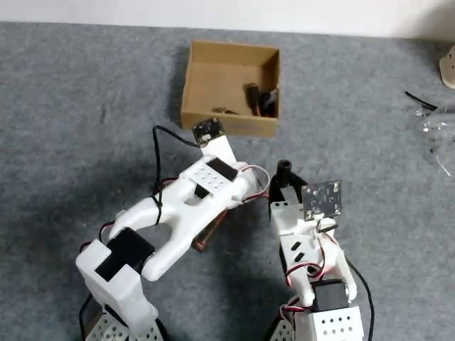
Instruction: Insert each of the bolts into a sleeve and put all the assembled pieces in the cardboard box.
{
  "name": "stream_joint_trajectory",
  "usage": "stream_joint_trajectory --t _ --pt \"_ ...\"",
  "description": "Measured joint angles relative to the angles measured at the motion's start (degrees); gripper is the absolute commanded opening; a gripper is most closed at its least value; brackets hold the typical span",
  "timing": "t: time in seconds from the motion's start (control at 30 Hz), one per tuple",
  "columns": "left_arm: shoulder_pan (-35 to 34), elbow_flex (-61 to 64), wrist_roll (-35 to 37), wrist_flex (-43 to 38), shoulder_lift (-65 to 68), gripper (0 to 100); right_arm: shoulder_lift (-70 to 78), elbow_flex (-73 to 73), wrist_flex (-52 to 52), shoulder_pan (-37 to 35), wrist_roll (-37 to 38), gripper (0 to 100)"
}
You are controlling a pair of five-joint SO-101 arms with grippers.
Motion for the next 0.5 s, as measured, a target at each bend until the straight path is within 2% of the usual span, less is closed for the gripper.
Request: stream_joint_trajectory --t 0.37,0.5 --pt "-5.01 -1.05 0.0 0.0 0.62 21 0.0 0.0 0.0 0.0 0.0 0.5" --pt "-4.92 -1.14 0.0 0.0 0.62 21 0.0 0.0 0.0 0.0 0.0 0.5"
